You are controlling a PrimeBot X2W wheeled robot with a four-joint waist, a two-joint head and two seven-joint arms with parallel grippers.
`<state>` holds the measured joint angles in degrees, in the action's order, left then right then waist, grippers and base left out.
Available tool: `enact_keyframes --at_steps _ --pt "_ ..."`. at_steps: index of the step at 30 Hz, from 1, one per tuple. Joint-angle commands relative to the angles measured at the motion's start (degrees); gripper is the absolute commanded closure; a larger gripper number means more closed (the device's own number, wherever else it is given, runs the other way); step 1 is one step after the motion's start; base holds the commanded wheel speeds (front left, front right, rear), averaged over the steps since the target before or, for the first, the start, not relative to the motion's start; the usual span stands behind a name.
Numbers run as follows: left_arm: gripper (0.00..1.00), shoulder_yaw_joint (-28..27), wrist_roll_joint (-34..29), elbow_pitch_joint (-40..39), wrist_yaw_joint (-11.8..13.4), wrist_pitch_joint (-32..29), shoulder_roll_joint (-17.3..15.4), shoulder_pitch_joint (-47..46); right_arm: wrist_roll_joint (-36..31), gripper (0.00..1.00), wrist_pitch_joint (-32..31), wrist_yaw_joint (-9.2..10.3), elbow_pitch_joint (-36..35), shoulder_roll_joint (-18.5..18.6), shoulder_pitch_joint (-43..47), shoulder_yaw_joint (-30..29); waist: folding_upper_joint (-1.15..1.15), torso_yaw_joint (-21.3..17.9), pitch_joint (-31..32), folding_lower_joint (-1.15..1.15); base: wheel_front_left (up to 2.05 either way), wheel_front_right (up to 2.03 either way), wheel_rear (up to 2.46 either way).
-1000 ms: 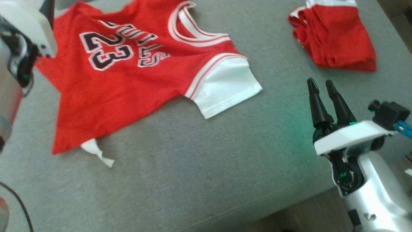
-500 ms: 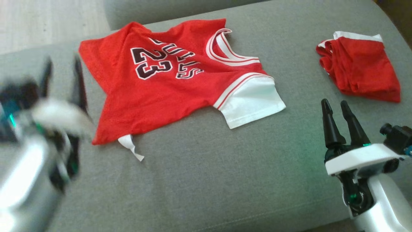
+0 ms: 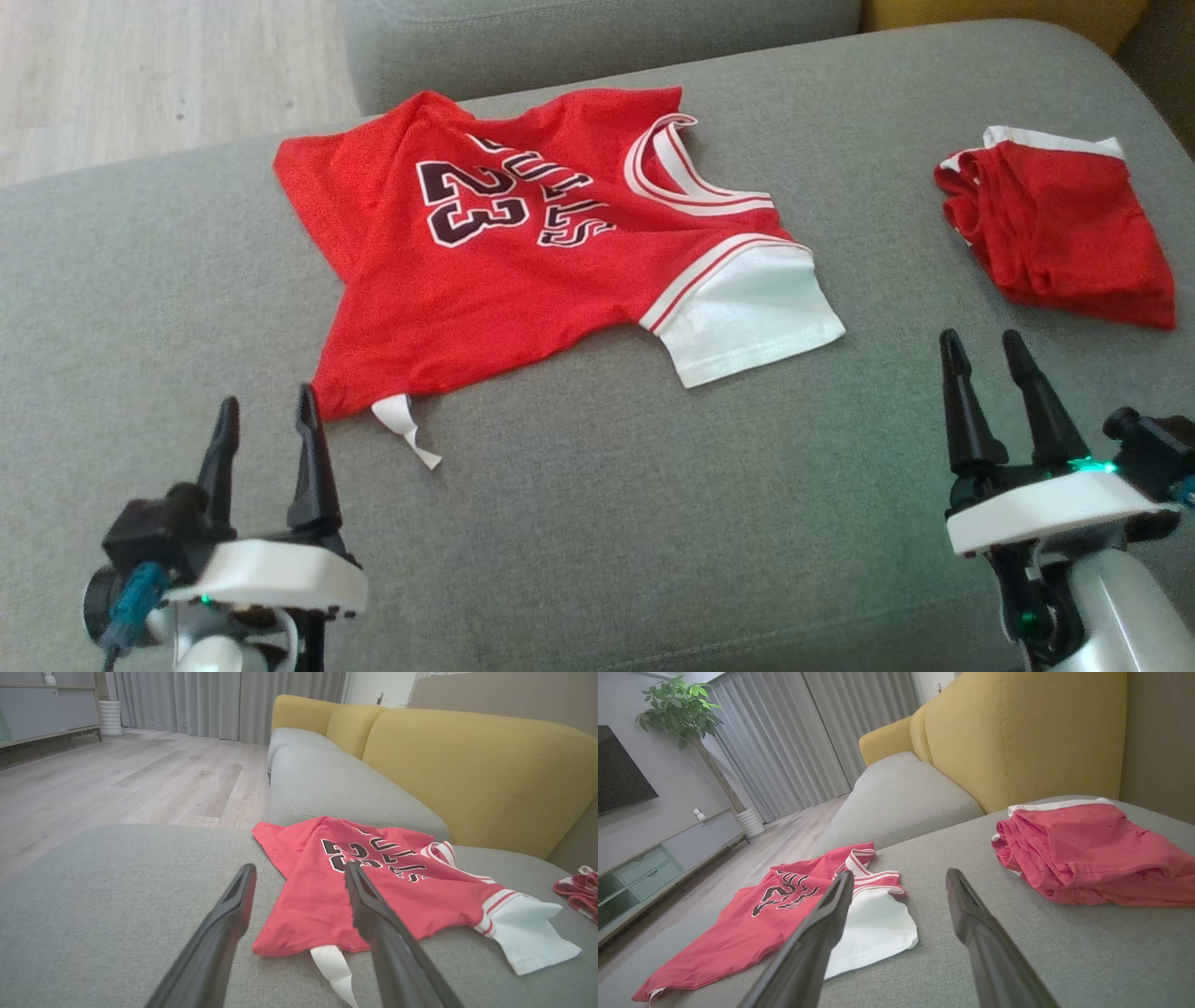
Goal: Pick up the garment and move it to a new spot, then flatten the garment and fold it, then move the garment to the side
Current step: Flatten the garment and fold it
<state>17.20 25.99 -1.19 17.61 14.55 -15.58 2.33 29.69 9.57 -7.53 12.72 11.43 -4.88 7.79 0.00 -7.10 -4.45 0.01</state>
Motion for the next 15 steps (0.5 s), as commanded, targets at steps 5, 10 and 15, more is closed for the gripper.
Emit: enact_keyframes --at_steps 5,10,15 --pt "0.00 -4.8 -3.1 -0.2 -3.0 0.4 2.3 -1.6 -1.5 0.00 -0.2 0.04 -2.7 0.1 -0.8 -0.1 0.00 0.7 0.7 -0.01 0.00 0.00 0.00" --pt "0.00 -6.7 -4.9 1.3 -5.1 0.4 4.3 -1.2 -2.1 0.00 -1.0 0.04 -3.3 -0.1 -0.3 -0.6 0.00 0.9 1.1 -0.01 0.00 0.00 0.00" --pt "0.00 -8.3 -5.8 2.8 -6.5 0.4 5.4 -0.8 -2.5 0.00 -2.0 0.04 -3.7 -0.1 -0.1 -0.9 0.00 0.8 1.0 -0.01 0.00 0.00 0.00"
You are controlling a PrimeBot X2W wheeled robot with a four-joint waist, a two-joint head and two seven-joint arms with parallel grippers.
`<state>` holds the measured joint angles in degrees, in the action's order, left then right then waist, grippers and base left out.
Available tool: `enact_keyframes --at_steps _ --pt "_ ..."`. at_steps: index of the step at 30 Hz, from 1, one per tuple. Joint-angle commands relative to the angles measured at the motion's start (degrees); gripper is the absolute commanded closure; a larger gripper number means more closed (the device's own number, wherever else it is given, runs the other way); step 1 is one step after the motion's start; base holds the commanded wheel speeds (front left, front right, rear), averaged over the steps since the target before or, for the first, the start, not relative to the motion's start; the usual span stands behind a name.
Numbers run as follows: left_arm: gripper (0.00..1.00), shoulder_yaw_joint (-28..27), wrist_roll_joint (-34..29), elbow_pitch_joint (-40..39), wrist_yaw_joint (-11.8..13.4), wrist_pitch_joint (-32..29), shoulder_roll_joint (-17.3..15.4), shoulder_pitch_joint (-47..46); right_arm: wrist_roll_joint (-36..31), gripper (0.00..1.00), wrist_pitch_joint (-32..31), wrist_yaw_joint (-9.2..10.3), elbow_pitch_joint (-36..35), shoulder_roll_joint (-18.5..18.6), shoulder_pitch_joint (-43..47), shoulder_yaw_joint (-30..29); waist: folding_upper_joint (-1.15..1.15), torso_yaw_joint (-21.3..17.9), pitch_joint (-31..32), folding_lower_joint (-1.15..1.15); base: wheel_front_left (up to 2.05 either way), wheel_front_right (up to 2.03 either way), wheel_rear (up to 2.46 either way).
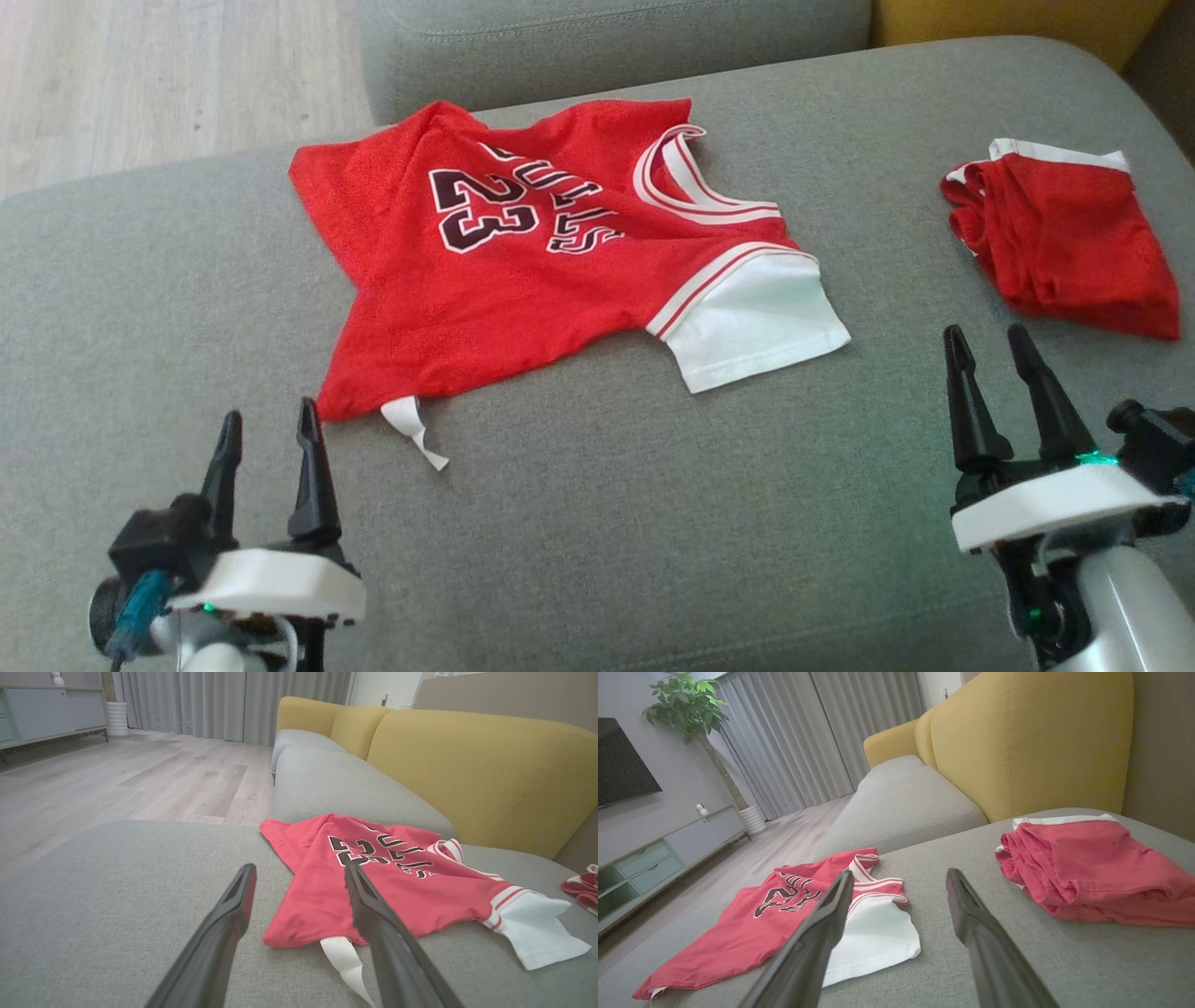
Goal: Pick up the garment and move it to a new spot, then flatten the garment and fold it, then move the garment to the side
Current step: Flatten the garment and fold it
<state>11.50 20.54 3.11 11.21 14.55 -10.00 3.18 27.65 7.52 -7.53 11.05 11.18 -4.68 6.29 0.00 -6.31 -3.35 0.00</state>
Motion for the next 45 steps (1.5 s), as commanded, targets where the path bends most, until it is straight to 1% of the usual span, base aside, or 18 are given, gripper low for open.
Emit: enact_keyframes --at_steps 1,3,4,5,7,8,11,13,15,17,20,23,27,31,36,39,42,45 --pt "0.00 -2.7 0.0 -0.8 -0.3 0.4 -0.1 -1.7 -0.3 0.00 -0.5 0.04 -2.0 0.2 -0.4 0.5 0.00 0.0 -0.2 0.00 0.00 0.00 0.00" --pt "0.00 -2.5 0.5 0.8 -1.2 -1.2 -0.8 -3.0 -0.2 0.00 -2.1 0.04 -1.8 0.6 -1.2 0.7 0.00 0.1 -0.9 0.00 0.00 0.00 0.00" --pt "0.00 -2.1 0.9 1.9 -2.0 -3.5 -1.5 -4.0 -0.2 0.00 -3.6 0.04 -1.2 0.8 -1.9 0.9 0.00 0.1 -1.3 0.00 0.00 0.00 0.00" --pt "0.00 -1.7 1.5 2.9 -2.8 -6.7 -2.3 -5.2 -0.2 0.00 -5.2 0.04 -0.7 1.3 -2.8 1.3 0.00 0.2 -1.7 0.00 0.00 0.00 0.00" --pt "0.00 -1.8 2.6 4.2 -3.6 -12.2 -3.9 -8.8 0.7 0.00 -9.3 0.04 1.0 2.0 -5.0 2.0 0.00 0.4 -3.0 0.00 0.00 0.00 0.00" --pt "0.00 -1.5 3.5 5.3 -4.4 -16.1 -4.7 -10.5 0.8 0.00 -11.5 0.04 2.0 2.8 -6.5 2.8 0.00 0.5 -3.6 0.00 0.00 0.00 0.00" --pt "0.00 -2.4 6.6 7.0 -5.8 -23.9 -6.4 -16.2 2.4 0.00 -16.5 0.04 5.5 3.8 -11.5 4.3 0.00 0.6 -5.4 0.00 0.00 0.00 0.00" --pt "0.00 -1.7 7.4 8.9 -6.9 -30.2 -8.3 -19.4 3.3 0.00 -19.4 0.04 8.4 4.1 -15.1 5.3 0.00 0.9 -6.6 0.00 0.00 0.00 0.00" --pt "0.00 -1.6 9.0 10.4 -8.0 -34.5 -8.9 -23.0 3.6 0.00 -22.9 0.04 11.8 4.9 -18.4 6.9 0.00 1.4 -7.8 0.00 0.00 0.00 0.00" --pt "0.00 -1.2 10.8 12.3 -9.3 -38.3 -8.9 -26.4 4.7 0.00 -25.4 0.04 15.1 4.6 -21.4 7.2 0.00 2.0 -9.0 0.00 0.00 0.00 0.00" --pt "0.00 0.6 11.2 16.3 -11.2 -42.9 -9.5 -30.8 4.7 0.00 -29.3 0.04 20.2 4.4 -25.1 8.0 0.00 2.7 -10.7 0.00 0.00 0.00 0.00" --pt "0.00 1.7 12.4 20.7 -12.6 -46.6 -8.9 -34.4 4.3 0.00 -30.4 0.04 23.7 4.1 -28.3 9.1 0.00 3.3 -12.1 0.00 0.00 0.00 0.00" --pt "0.00 2.5 14.2 25.9 -14.1 -50.8 -8.3 -38.2 6.3 0.00 -32.8 0.04 28.0 2.9 -30.6 10.5 0.00 3.7 -13.6 0.00 0.00 0.00 0.00" --pt "0.00 2.9 15.6 29.4 -15.5 -54.1 -8.8 -40.6 8.4 0.00 -34.1 0.04 30.7 1.9 -31.7 12.1 0.00 3.7 -14.1 0.00 0.00 0.00 0.00" --pt "0.00 2.9 18.2 30.1 -16.7 -57.4 -9.0 -41.4 11.3 0.00 -35.5 0.04 31.7 1.2 -31.3 14.3 0.00 3.6 -13.6 0.00 0.00 0.00 0.00" --pt "0.00 3.4 19.2 29.3 -17.2 -60.3 -10.1 -40.6 13.1 0.00 -35.6 0.04 31.5 1.2 -30.6 15.7 0.00 3.4 -12.9 0.00 0.00 0.00 0.00" --pt "0.00 3.5 19.3 28.7 -16.8 -61.8 -11.3 -39.8 14.8 0.00 -35.7 0.04 31.1 1.3 -29.9 17.2 0.00 3.3 -12.5 0.00 0.00 0.00 0.00" --pt "0.00 3.1 20.8 28.6 -16.6 -63.9 -11.3 -38.7 15.8 0.00 -36.0 0.04 31.1 1.5 -29.5 18.8 0.00 3.2 -12.3 0.00 0.00 0.00 0.00"
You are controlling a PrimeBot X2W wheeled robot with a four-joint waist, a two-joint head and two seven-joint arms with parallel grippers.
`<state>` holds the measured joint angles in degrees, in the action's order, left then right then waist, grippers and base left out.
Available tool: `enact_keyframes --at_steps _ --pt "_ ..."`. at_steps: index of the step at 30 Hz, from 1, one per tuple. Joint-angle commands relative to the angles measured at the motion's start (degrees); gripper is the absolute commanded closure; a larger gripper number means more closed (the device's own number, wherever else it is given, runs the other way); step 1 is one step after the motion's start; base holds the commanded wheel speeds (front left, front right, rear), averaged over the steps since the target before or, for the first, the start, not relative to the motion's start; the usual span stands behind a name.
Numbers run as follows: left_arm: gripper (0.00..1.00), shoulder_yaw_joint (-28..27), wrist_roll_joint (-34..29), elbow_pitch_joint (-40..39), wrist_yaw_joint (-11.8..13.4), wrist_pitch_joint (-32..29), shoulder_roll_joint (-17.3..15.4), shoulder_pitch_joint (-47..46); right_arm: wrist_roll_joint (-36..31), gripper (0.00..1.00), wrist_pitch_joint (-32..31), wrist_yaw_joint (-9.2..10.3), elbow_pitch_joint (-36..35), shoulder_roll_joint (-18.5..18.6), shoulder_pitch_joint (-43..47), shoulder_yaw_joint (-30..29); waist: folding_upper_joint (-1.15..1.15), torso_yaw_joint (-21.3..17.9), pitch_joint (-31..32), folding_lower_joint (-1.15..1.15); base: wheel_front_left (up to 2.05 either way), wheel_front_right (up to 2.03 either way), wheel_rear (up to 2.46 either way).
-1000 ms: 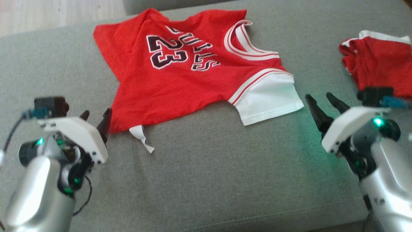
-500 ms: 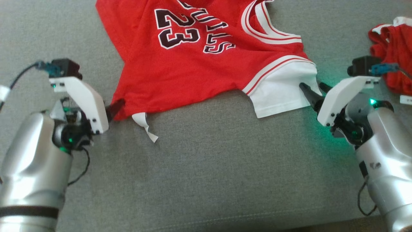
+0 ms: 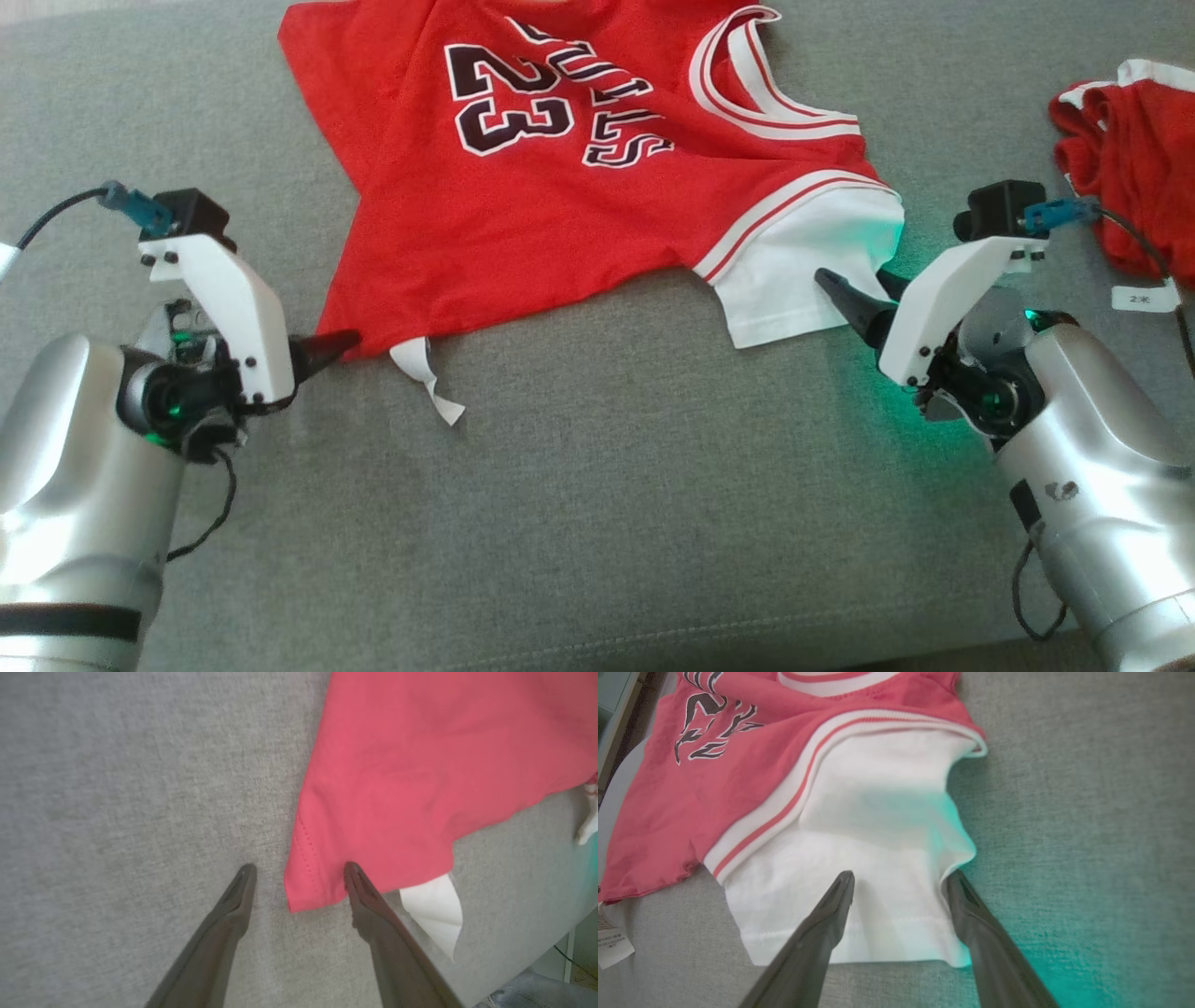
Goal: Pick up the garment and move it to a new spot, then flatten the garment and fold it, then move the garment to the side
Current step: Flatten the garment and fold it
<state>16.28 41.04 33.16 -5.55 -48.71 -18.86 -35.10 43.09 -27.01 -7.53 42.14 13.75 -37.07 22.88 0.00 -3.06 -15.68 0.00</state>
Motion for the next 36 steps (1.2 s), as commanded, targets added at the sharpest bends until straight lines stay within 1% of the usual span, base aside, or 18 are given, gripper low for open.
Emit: enact_keyframes --at_steps 1,4,6,10,14,15,16,17,18,24,26,31,33,36 --pt "0.00 -1.7 0.9 -1.6 0.1 -1.5 -2.5 -0.1 0.7 0.00 -1.4 0.04 0.0 -1.1 2.9 2.5 0.00 -0.1 0.1 0.00 0.00 0.00 0.00" --pt "0.00 -1.7 1.8 -2.6 0.1 -3.7 -3.2 0.9 1.5 0.00 -1.0 0.04 -0.3 -0.9 2.8 3.4 0.00 -0.1 0.0 0.00 0.00 0.00 0.00" --pt "0.00 -2.1 1.8 -3.4 0.4 -3.0 -3.4 1.1 2.0 0.00 -0.3 0.04 -0.4 -0.7 2.5 3.9 0.00 -0.2 -0.2 0.00 0.00 0.00 0.00" --pt "0.00 -2.1 2.7 -3.3 0.9 -3.5 -2.6 1.3 2.8 0.00 0.5 0.04 0.1 -0.6 2.0 4.9 0.00 -0.2 -0.6 0.00 0.00 0.00 0.00" --pt "0.01 -1.8 2.8 -2.9 1.0 -3.5 -2.4 1.0 3.9 0.00 1.0 0.04 0.6 -0.5 1.3 6.0 0.00 -0.3 -1.0 0.00 0.00 0.00 0.00" --pt "0.21 -1.7 2.9 -2.7 0.9 -3.8 -2.3 1.0 4.3 0.18 1.3 0.04 0.6 -0.6 1.2 6.3 0.00 -0.4 -1.1 0.00 0.00 0.00 0.00" --pt "0.70 -1.6 3.1 -2.6 0.7 -4.0 -2.2 0.9 4.7 0.53 1.6 0.04 0.6 -0.6 1.1 6.7 0.00 -0.4 -1.0 0.00 0.00 0.00 0.00" --pt "1.00 -1.5 3.3 -2.4 0.6 -4.1 -2.2 0.9 5.2 0.82 1.8 0.04 0.5 -0.6 1.1 7.1 0.00 -0.4 -0.9 0.00 0.00 0.00 0.00" --pt "1.00 -1.4 3.5 -2.4 0.4 -4.0 -2.2 1.0 5.7 1.00 2.4 0.04 0.3 -0.6 1.1 7.5 0.00 -0.5 -0.7 0.00 0.00 0.00 0.00" --pt "1.00 -2.5 3.8 -2.9 -0.3 0.2 -2.7 1.1 7.5 1.00 8.8 0.04 -0.6 0.7 0.9 8.7 0.00 -0.7 2.0 0.00 0.00 0.00 0.00" --pt "1.00 -3.2 3.8 -3.0 -0.4 3.0 -2.9 1.6 8.6 1.00 13.0 0.04 -1.1 1.3 1.4 7.9 0.00 -0.7 3.8 0.00 0.00 0.00 0.00" --pt "1.00 -4.3 4.8 -4.1 -0.9 7.1 -2.5 3.3 10.9 1.00 19.6 0.04 -4.9 2.8 3.5 6.2 0.00 -0.7 6.0 0.00 0.00 0.00 0.00" --pt "1.00 -4.5 4.9 -4.4 -0.9 8.0 -2.5 3.6 11.5 1.00 20.5 0.04 -6.0 3.0 4.1 5.9 0.00 -0.7 6.3 0.00 0.00 0.00 0.00" --pt "1.00 -5.4 5.4 -5.7 -1.0 10.6 -2.1 4.2 13.7 1.00 22.3 0.04 -9.7 4.1 5.7 5.0 0.00 -0.7 6.6 0.00 0.00 0.00 0.00"
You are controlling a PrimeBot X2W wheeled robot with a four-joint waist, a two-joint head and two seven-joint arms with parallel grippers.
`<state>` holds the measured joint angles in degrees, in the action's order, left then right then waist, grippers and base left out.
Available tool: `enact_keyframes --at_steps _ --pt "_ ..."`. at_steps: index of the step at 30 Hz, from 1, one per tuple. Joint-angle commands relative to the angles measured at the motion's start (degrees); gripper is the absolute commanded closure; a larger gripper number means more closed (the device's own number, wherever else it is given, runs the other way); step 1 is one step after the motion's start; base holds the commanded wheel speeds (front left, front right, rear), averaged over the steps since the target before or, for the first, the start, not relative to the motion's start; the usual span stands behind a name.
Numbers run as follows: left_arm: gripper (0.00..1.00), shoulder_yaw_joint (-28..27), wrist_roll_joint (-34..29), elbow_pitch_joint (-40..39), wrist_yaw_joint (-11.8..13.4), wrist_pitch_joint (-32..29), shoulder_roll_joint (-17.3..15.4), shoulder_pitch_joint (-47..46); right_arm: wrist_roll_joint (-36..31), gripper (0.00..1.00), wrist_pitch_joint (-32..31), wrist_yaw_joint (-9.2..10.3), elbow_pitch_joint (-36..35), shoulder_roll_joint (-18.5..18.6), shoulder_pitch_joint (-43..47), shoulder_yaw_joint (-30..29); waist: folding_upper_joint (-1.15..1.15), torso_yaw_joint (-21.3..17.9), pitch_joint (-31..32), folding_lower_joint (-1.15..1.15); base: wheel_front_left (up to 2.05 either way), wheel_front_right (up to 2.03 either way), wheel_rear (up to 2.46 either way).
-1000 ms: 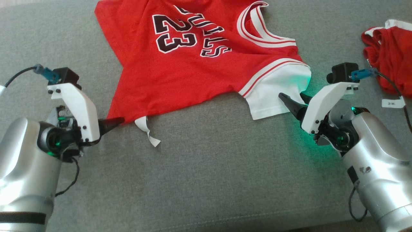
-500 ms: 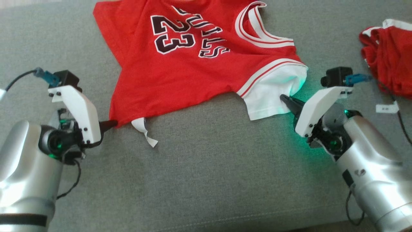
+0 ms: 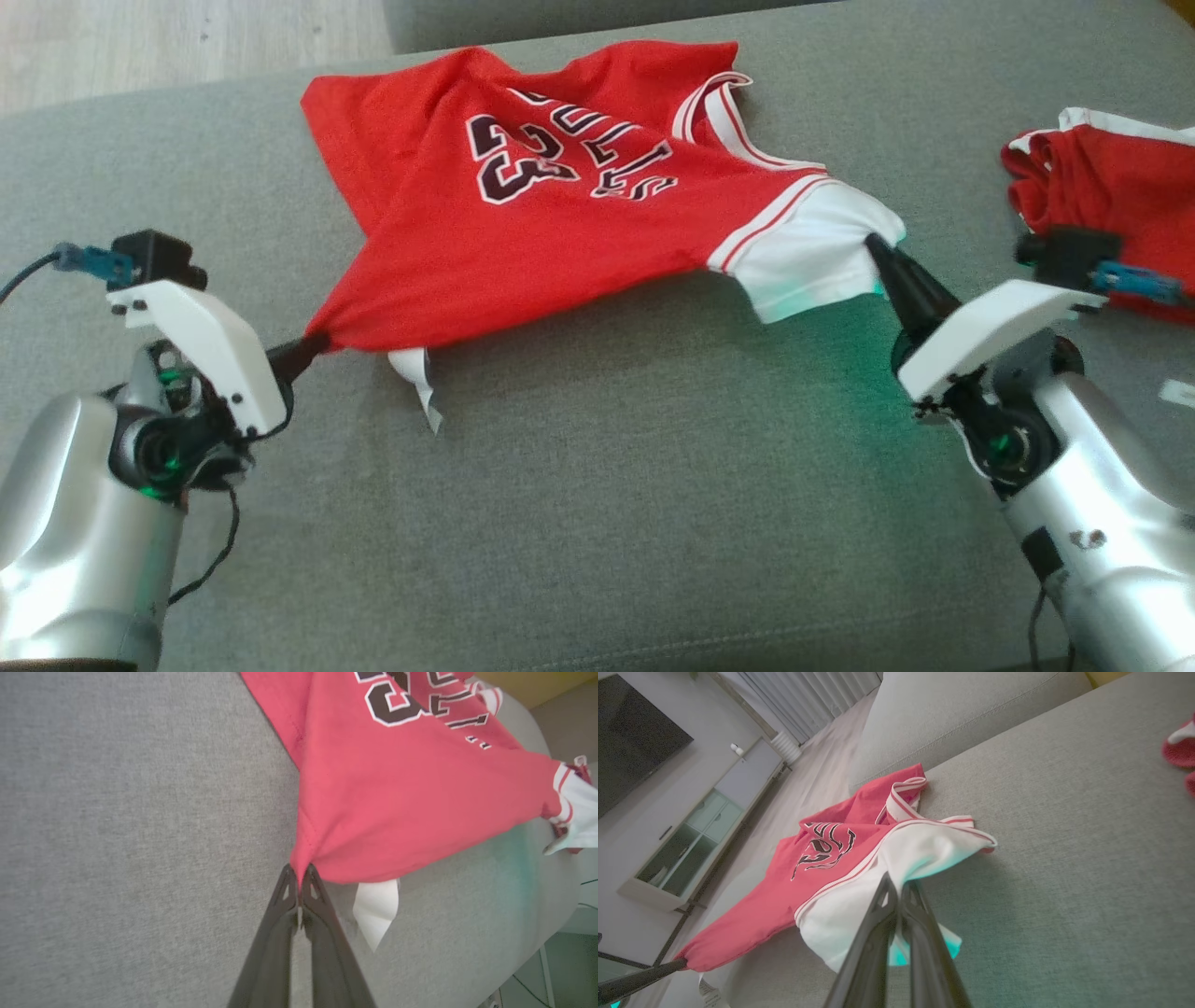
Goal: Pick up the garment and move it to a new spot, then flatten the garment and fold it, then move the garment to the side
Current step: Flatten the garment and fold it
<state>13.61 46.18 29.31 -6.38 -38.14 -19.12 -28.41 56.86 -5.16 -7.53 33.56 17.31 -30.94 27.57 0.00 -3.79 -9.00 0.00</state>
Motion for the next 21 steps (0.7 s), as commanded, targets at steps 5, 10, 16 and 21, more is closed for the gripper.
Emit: enact_keyframes --at_steps 5,10,16,21 --pt "1.00 -4.0 -0.2 -3.8 0.8 4.3 -0.8 -4.6 3.8 1.00 0.3 0.04 -6.8 2.4 -1.9 -1.0 0.00 -0.1 -2.8 0.00 0.00 0.00 0.00" --pt "1.00 -4.0 -2.4 -2.4 2.3 9.3 1.8 -13.8 8.5 1.00 -3.8 0.04 -8.6 3.8 -10.4 -2.6 0.00 0.6 -7.9 0.00 0.00 0.00 0.00" --pt "1.00 -1.7 -7.0 6.0 3.6 13.5 4.2 -30.4 13.2 1.00 -8.8 0.04 -3.4 3.7 -25.8 -4.2 0.00 0.8 -13.2 0.00 0.00 0.00 0.00" --pt "1.00 -0.9 -10.8 13.4 4.7 19.4 5.2 -46.2 12.7 1.00 -8.6 0.04 3.0 3.4 -40.0 -4.5 0.00 0.8 -17.1 0.00 0.00 0.00 0.00"
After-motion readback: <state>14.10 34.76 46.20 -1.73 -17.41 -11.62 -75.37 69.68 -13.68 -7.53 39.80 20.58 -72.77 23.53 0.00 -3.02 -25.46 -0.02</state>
